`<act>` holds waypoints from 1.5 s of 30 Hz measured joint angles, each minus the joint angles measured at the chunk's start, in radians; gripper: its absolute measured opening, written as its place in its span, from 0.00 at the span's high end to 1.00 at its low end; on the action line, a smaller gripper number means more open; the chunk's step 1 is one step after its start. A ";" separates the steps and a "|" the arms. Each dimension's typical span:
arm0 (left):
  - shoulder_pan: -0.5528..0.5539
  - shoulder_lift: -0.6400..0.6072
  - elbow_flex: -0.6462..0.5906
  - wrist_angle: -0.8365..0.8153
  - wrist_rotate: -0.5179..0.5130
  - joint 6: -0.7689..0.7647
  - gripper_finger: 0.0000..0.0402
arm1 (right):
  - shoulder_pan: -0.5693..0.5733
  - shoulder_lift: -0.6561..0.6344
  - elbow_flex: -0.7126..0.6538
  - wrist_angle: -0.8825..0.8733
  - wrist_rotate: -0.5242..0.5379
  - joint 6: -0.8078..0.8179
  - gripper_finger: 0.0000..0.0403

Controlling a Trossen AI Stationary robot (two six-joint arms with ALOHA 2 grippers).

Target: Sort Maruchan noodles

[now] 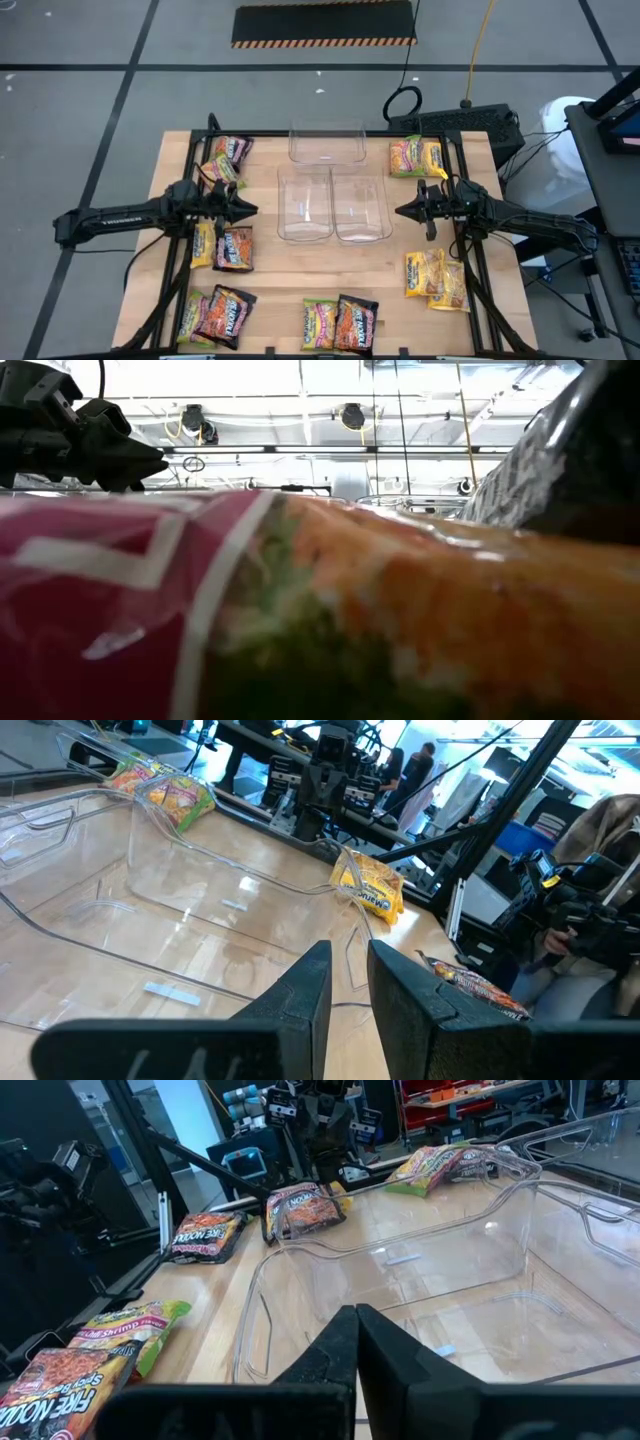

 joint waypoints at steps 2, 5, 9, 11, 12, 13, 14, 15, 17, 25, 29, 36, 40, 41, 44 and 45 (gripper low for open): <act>0.000 0.000 0.000 0.000 0.000 0.000 0.82 | 0.000 0.000 0.000 0.005 0.000 0.000 1.00; 0.000 0.000 0.000 0.000 0.000 0.000 0.82 | 0.000 0.000 0.000 0.025 0.000 0.038 1.00; 0.000 0.000 0.000 0.000 0.000 0.000 0.82 | 0.000 0.000 0.000 0.051 0.000 0.137 1.00; 0.000 0.000 0.000 0.000 0.000 0.000 0.82 | 0.000 0.000 0.000 0.050 0.000 0.170 1.00; 0.000 0.000 0.000 0.000 0.000 0.000 0.82 | 0.000 0.000 0.000 0.049 0.000 0.176 1.00; 0.000 0.000 0.000 0.000 0.000 0.000 0.82 | 0.000 0.000 0.000 0.050 0.002 0.177 1.00; 0.000 0.000 0.000 0.000 0.000 0.000 0.82 | 0.000 0.000 0.000 0.050 0.002 0.174 1.00; 0.000 0.000 0.000 0.000 0.000 0.000 0.82 | 0.000 0.000 0.000 0.049 0.002 0.167 1.00; 0.000 0.000 0.000 0.000 0.000 0.000 0.82 | 0.000 0.000 0.000 0.049 0.002 0.159 1.00; 0.000 0.000 0.000 0.000 0.000 0.000 0.82 | 0.000 0.000 0.000 0.049 0.029 0.222 1.00; 0.000 0.000 0.000 0.000 0.000 0.000 0.82 | 0.000 0.000 0.000 0.049 0.035 0.237 1.00; 0.000 0.000 0.000 0.000 -0.016 0.001 0.82 | 0.000 0.000 0.000 0.049 0.057 0.267 1.00; 0.000 0.000 0.000 0.000 -0.019 0.001 0.82 | 0.000 0.000 0.000 0.049 0.057 0.290 1.00; 0.000 0.000 0.000 0.000 -0.019 0.000 0.82 | 0.000 0.000 0.002 0.049 0.055 0.293 1.00; 0.000 0.000 0.000 0.000 -0.019 0.000 0.82 | 0.000 0.001 0.025 0.041 0.053 0.287 1.00; 0.000 0.000 0.000 0.000 -0.019 0.001 0.82 | 0.000 0.001 0.044 0.041 0.053 0.276 1.00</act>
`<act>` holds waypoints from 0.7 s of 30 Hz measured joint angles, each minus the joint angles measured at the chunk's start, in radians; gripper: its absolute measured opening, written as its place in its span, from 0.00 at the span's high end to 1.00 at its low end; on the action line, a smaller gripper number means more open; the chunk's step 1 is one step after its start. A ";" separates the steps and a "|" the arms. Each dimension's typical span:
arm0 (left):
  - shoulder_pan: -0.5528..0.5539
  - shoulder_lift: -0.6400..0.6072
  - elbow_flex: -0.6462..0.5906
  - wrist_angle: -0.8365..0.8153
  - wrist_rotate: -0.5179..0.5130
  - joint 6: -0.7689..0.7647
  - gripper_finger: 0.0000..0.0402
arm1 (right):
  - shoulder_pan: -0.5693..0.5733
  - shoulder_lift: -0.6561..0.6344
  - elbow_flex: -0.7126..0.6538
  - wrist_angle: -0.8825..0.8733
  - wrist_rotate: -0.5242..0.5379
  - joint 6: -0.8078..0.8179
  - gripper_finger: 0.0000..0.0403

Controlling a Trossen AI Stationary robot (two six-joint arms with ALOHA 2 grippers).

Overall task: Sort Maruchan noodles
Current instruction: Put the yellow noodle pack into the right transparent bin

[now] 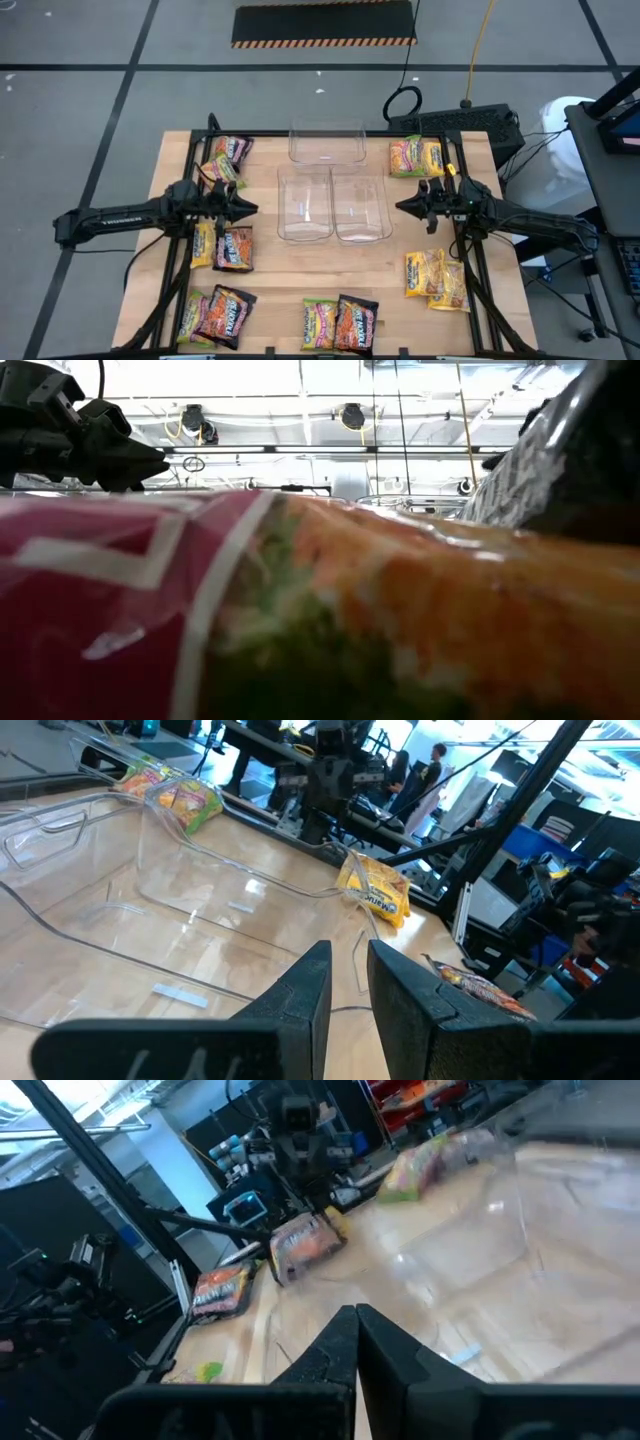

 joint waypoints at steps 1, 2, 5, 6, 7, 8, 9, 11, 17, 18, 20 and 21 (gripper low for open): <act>0.000 0.000 0.000 0.000 0.000 0.000 0.82 | 0.000 0.000 0.022 -0.001 -0.001 -0.018 1.00; 0.000 0.000 0.000 0.000 -0.003 0.000 0.82 | 0.000 -0.001 0.047 -0.012 -0.001 -0.039 1.00; 0.000 0.000 0.000 0.000 -0.008 0.000 0.82 | 0.000 0.013 0.147 -0.102 -0.001 -0.102 1.00; 0.000 0.000 0.000 0.000 -0.008 0.000 0.82 | 0.000 0.022 0.186 -0.148 -0.001 -0.126 1.00; 0.000 0.000 0.000 0.000 -0.008 0.000 0.82 | 0.000 0.033 0.231 -0.194 -0.001 -0.153 1.00; 0.000 0.000 0.000 0.000 -0.008 0.000 0.82 | 0.000 0.046 0.280 -0.246 -0.001 -0.179 1.00; 0.000 0.000 0.000 0.000 -0.008 0.000 0.82 | 0.000 0.061 0.327 -0.302 0.001 -0.205 1.00; 0.000 0.000 0.000 0.000 -0.008 0.000 0.82 | 0.000 0.100 0.426 -0.439 0.019 -0.257 1.00; 0.000 0.000 0.000 0.000 -0.008 0.000 0.82 | 0.000 0.229 0.679 -0.739 0.058 -0.380 1.00; 0.000 0.000 0.000 0.000 -0.008 0.000 0.82 | 0.000 0.250 0.713 -0.779 0.058 -0.391 1.00; 0.000 0.000 0.000 0.000 -0.008 0.000 0.82 | 0.000 0.291 0.779 -0.860 0.057 -0.411 1.00; 0.000 0.000 0.000 0.000 -0.008 0.000 0.82 | 0.000 0.310 0.813 -0.902 0.058 -0.417 1.00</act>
